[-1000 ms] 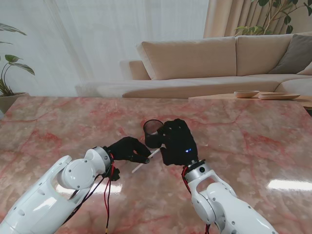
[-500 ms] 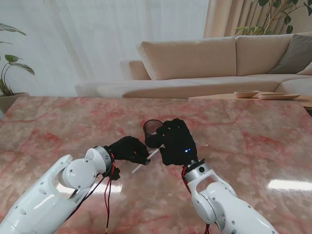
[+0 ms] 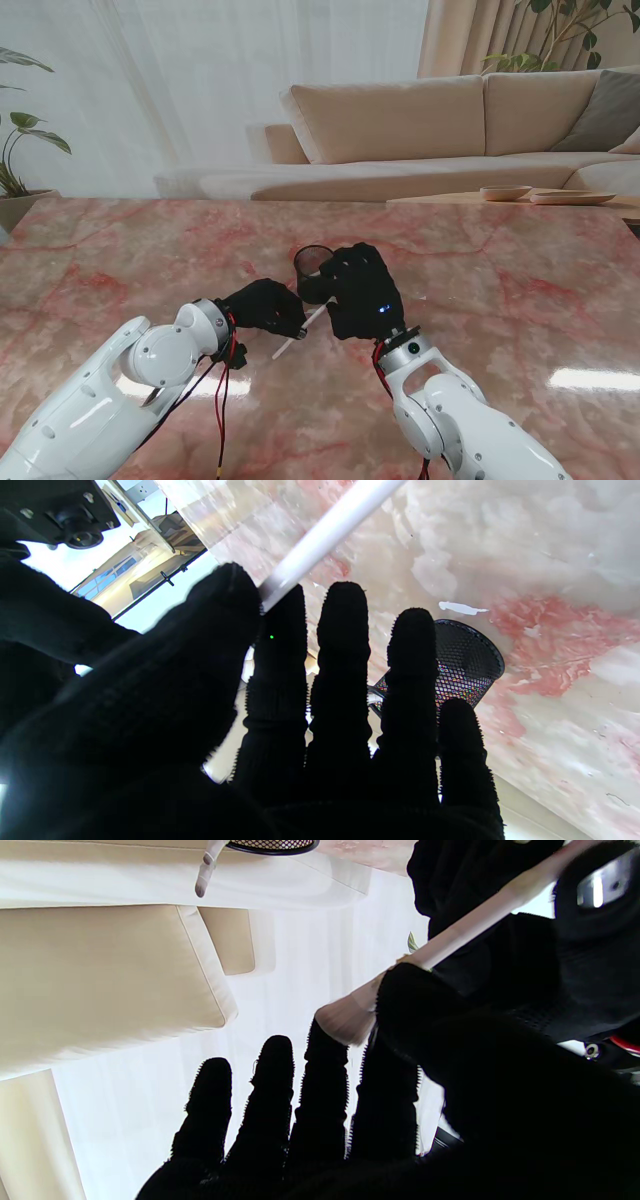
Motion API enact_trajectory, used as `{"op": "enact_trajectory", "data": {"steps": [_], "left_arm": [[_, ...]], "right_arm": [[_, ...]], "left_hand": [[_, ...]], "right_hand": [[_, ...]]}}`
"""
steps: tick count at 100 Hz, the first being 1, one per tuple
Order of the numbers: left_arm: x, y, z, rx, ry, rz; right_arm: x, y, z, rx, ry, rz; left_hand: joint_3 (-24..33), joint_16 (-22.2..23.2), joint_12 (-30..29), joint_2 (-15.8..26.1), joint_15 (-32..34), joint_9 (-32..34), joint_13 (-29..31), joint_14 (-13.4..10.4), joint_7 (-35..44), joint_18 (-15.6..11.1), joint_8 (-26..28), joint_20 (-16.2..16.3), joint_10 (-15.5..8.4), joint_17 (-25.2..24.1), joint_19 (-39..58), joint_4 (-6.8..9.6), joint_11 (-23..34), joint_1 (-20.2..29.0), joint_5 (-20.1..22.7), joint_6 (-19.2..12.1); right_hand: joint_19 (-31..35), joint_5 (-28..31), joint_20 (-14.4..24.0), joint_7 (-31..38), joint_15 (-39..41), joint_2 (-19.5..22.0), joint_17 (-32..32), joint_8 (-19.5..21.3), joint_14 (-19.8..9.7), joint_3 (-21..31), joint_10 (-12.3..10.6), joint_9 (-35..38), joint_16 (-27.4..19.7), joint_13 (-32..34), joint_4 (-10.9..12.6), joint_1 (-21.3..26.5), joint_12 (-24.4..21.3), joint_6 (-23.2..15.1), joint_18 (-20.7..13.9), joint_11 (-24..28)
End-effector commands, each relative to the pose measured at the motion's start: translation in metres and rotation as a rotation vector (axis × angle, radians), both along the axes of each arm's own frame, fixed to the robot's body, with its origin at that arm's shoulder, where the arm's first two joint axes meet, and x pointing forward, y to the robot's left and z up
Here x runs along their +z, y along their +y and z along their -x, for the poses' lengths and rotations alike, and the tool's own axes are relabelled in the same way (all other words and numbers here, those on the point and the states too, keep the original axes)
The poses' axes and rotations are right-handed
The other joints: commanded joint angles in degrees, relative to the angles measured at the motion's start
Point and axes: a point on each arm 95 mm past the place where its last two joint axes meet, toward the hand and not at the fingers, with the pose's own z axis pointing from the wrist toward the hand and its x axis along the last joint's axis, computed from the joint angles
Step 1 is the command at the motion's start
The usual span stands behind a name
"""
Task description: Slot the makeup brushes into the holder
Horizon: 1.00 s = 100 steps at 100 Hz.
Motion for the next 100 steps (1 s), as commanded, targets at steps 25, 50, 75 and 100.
{"op": "enact_trajectory", "data": {"steps": [25, 50, 75, 100], "left_arm": [[-0.004, -0.002, 0.001, -0.005, -0.011, 0.018], [-0.006, -0.003, -0.001, 0.021, -0.034, 0.058], [-0.007, -0.003, -0.001, 0.021, -0.03, 0.078], [-0.007, -0.003, -0.003, 0.053, -0.05, 0.111]], "right_arm": [[-0.001, -0.002, 0.001, 0.003, -0.008, 0.011], [0.001, -0.004, 0.002, 0.003, -0.022, 0.021], [0.004, -0.005, 0.004, 0.0, -0.02, 0.045], [0.008, -0.011, 0.005, -0.015, 0.004, 0.087]], "left_hand": [[0.5, 3.3, 7.8, 2.3, 3.0, 5.0, 1.6, -1.5, 10.0, 0.0, 8.2, 0.5, -2.6, -0.2, 1.9, 2.0, 0.5, 3.3, -2.9, -6.5], [1.7, 3.9, 10.5, 1.4, 2.1, 5.4, 2.0, -2.8, 10.6, -1.1, 9.0, 0.2, -2.7, -0.6, 1.2, 1.81, -1.3, 3.3, -2.6, -7.2], [1.4, 4.0, 10.3, 1.1, 1.6, 6.2, 2.3, -3.9, 10.3, -2.0, 7.9, 0.0, -3.1, -1.2, 0.8, 1.71, -2.5, 3.2, -2.0, -7.8], [1.9, 4.1, 11.0, 1.1, 1.3, 6.2, 2.1, -3.6, 10.9, -1.6, 8.1, 0.0, -3.4, -1.4, 0.5, 1.73, -2.7, 3.2, -2.2, -8.3]], "right_hand": [[-0.8, 3.3, 0.4, 2.7, -1.0, 3.8, -1.0, -0.5, -0.9, -3.6, -0.1, -0.4, 0.6, 0.2, 3.3, 2.5, -0.9, -5.1, -0.5, -2.5], [-1.7, -5.1, 0.2, 2.2, -2.2, 2.4, -1.6, -18.7, -0.5, -6.4, 0.4, -2.7, 0.4, -0.7, 3.6, -1.1, -7.3, 0.0, -0.2, -4.7], [-4.3, -13.4, 0.5, -23.1, -3.6, 8.9, -3.1, -20.8, -0.4, -10.1, 1.6, -10.4, 0.2, -4.0, 11.3, -8.0, -13.0, 11.3, -0.2, -10.3], [-6.9, -23.7, 0.9, -33.6, -6.1, 8.2, -4.4, -26.3, -0.1, -21.7, 3.4, -19.7, -0.9, -7.1, 10.0, -9.3, -18.3, 16.1, -0.4, -15.0]]}}
